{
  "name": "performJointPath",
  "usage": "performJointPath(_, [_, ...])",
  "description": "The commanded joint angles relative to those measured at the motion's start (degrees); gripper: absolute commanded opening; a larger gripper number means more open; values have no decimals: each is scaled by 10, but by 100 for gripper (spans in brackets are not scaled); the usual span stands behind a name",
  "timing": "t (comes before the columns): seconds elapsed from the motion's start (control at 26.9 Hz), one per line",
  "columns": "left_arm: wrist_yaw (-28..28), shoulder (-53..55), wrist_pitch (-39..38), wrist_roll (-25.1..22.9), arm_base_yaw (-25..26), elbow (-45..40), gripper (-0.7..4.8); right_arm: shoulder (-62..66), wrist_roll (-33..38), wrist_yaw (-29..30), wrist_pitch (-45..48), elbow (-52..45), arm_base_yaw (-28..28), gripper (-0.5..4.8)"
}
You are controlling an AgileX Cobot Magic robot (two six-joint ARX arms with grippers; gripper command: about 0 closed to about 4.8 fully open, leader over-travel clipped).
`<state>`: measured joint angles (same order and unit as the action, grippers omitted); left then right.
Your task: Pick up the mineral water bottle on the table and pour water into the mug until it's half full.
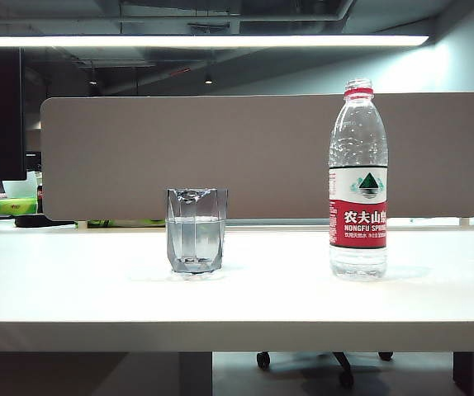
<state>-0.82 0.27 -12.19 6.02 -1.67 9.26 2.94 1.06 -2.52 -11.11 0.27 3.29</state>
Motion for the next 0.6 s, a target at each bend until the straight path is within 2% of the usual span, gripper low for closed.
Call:
performJointPath(0.04, [17,1,56,1,-1,-30,19,1,2,1,6,-1,0,-6])
performJointPath(0.19, [23,1,113,4,-1,-83,19,1,2,1,6,-1,0,-6])
performJointPath(0.6, [21,1,96,4,-1,-88,19,1,2,1,6,-1,0,-6])
